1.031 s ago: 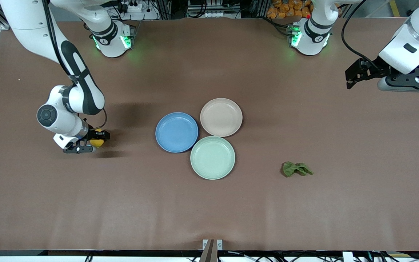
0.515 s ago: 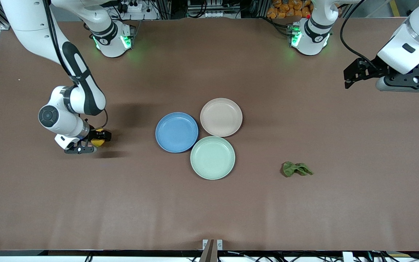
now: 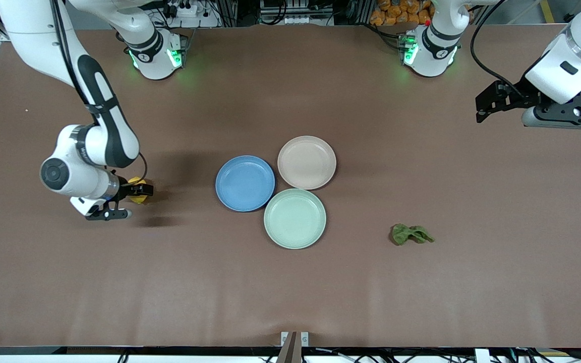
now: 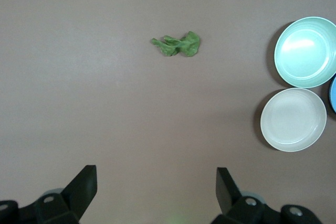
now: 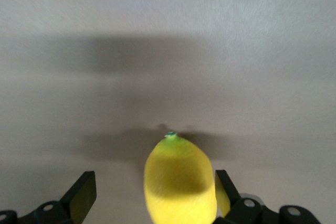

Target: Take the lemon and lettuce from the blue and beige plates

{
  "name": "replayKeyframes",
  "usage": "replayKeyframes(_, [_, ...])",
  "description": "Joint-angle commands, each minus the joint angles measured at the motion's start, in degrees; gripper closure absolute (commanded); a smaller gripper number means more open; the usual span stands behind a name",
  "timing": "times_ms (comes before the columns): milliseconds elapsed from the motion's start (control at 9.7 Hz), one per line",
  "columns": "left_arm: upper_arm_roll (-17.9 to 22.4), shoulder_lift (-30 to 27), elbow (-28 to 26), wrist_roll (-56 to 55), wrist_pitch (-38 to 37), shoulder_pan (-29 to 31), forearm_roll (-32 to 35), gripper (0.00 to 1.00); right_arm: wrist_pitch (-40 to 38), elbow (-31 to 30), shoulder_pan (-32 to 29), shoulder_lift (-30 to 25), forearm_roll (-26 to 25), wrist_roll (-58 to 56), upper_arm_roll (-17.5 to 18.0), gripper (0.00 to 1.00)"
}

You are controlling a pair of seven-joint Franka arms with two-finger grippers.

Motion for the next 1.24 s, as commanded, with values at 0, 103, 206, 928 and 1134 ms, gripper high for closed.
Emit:
replayKeyframes(0, [0.0, 0.3, 1.4, 1.4, -1.0, 0.5, -1.4, 0.0, -7.9, 6.2, -0.7, -0.6, 1.1, -1.0, -0.9, 0.0])
replayKeyframes(103, [0.1, 0.3, 1.4, 1.5, -1.0, 0.5, -1.2, 0.0, -11.9, 9.8, -1.0, -0.4, 1.1, -1.0, -0.9, 0.0])
replayKeyframes(206, [0.0, 0.4, 1.4, 1.4, -1.0, 0.5, -0.9, 0.0, -14.9, 12.8, -1.0, -0.4, 0.5, -1.1, -0.9, 0.0])
replayKeyframes(928, [0.0, 0.4, 1.4, 1.1, -1.0, 0.4, -1.2, 0.0, -22.5, 19.3, -2.8, -6.3, -5.4, -1.1, -1.7, 0.0])
replayKeyframes(1134, [0.0, 0.5, 1.4, 1.1, -1.0, 0.3, -0.8, 0.0, -23.8, 18.8, -3.5, -9.0, -5.8, -1.0, -1.3, 0.0])
